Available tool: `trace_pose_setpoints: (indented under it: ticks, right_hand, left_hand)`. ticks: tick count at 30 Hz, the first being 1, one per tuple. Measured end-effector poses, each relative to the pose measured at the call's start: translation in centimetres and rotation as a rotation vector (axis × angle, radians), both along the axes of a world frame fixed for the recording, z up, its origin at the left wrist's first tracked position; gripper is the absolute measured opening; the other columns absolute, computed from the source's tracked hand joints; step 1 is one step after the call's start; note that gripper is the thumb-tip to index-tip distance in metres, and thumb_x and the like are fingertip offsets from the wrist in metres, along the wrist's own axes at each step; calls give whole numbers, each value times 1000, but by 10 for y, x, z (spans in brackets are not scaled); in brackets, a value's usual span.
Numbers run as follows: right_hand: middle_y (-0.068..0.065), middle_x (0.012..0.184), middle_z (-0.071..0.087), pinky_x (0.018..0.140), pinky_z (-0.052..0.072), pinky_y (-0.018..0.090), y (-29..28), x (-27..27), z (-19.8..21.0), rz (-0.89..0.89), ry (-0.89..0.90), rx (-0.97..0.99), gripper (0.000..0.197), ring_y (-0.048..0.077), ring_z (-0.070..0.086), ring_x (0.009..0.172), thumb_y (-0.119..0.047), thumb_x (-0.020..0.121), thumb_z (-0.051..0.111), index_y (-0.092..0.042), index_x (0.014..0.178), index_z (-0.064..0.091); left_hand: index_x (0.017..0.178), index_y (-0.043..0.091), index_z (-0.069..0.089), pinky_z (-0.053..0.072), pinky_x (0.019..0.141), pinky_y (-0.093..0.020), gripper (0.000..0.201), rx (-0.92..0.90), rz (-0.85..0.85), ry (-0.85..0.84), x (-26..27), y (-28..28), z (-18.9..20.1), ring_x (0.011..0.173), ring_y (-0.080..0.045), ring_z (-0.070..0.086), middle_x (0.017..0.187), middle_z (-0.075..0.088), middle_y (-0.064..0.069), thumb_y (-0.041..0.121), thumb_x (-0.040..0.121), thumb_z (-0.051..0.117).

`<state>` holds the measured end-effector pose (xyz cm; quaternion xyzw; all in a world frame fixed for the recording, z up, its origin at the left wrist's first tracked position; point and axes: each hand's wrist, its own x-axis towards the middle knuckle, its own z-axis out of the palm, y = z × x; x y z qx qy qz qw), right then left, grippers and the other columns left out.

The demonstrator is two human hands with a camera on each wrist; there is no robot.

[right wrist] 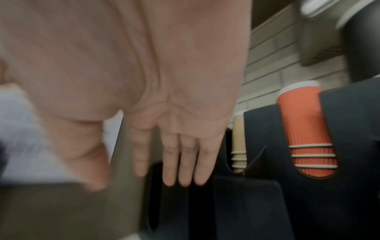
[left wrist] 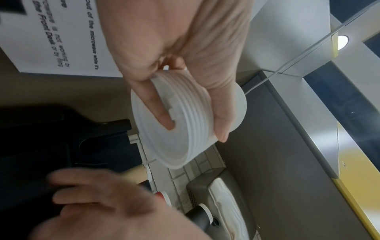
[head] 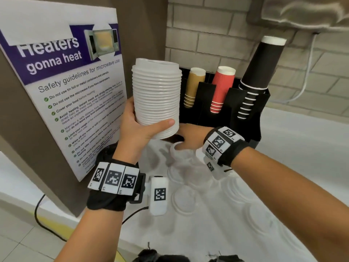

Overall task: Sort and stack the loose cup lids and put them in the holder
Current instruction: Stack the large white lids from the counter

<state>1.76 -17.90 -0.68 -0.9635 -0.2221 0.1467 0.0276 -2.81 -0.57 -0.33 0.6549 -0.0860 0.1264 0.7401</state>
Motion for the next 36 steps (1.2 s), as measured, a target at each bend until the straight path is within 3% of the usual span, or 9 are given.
trace_pose_setpoints:
  ticks: [2,6,11,15,16,19,23,27,36]
  right_hand:
    - [12,124,58,97,48,42,-5,-9,12,-124,-25,376,49,27,57,111,-11,91,52,-15,138,43]
    - [11,132,55,97,50,39,2,-42,13,-280,360,1280,69,21,62,111,9,88,46,-23,144,25]
    - [11,139,51,95,50,48,12,-61,-3,-284,544,1862,76,30,56,121,11,85,41,-34,144,27]
    - [13,139,51,90,52,48,19,-63,-15,-346,593,1965,73,33,52,124,14,84,34,-30,143,33]
    - [13,139,50,89,52,48,20,-63,-17,-355,605,1977,72,33,53,123,14,84,34,-29,142,34]
    - [16,139,49,85,54,47,21,-64,-23,-375,643,2002,70,34,55,119,14,85,35,-30,139,38]
    - [16,139,48,84,54,50,23,-62,-28,-383,651,2027,72,37,55,119,16,82,36,-31,138,39]
    - [16,138,47,87,52,56,32,-61,-39,-476,694,2079,72,40,51,121,17,83,34,-29,137,41]
    - [13,132,33,71,53,51,68,-60,-72,-882,746,1946,87,37,50,108,21,82,27,-33,148,13]
  left_hand:
    - [136,18,45,50,99,-46,108,-2,25,-17,3,-5,1,118,-17,60,128,62,1,38,41,93]
    - [137,14,38,50,99,-46,114,-25,62,-65,6,-16,0,121,-14,57,131,57,0,38,40,92]
    - [145,29,16,44,101,-25,126,99,42,-118,3,-22,-6,120,15,44,135,41,20,38,44,91]
    - [151,29,1,33,87,4,131,248,28,-167,4,-17,-9,108,38,28,126,19,43,22,58,93]
    - [151,31,-3,33,94,0,130,268,31,-175,2,-15,-6,114,35,26,131,19,40,21,61,91]
    - [150,37,2,25,117,-31,117,354,77,-245,-3,-7,8,142,0,20,156,16,11,28,69,86]
    - [141,35,40,15,100,-1,67,594,149,-342,-12,6,21,131,7,18,156,20,1,45,82,71]
    - [137,23,48,27,107,-26,61,775,173,-297,-17,24,27,134,-7,31,149,37,1,56,87,54]
    - [135,20,53,31,103,-34,51,966,97,60,-18,42,2,128,-23,44,141,49,-8,52,95,46]
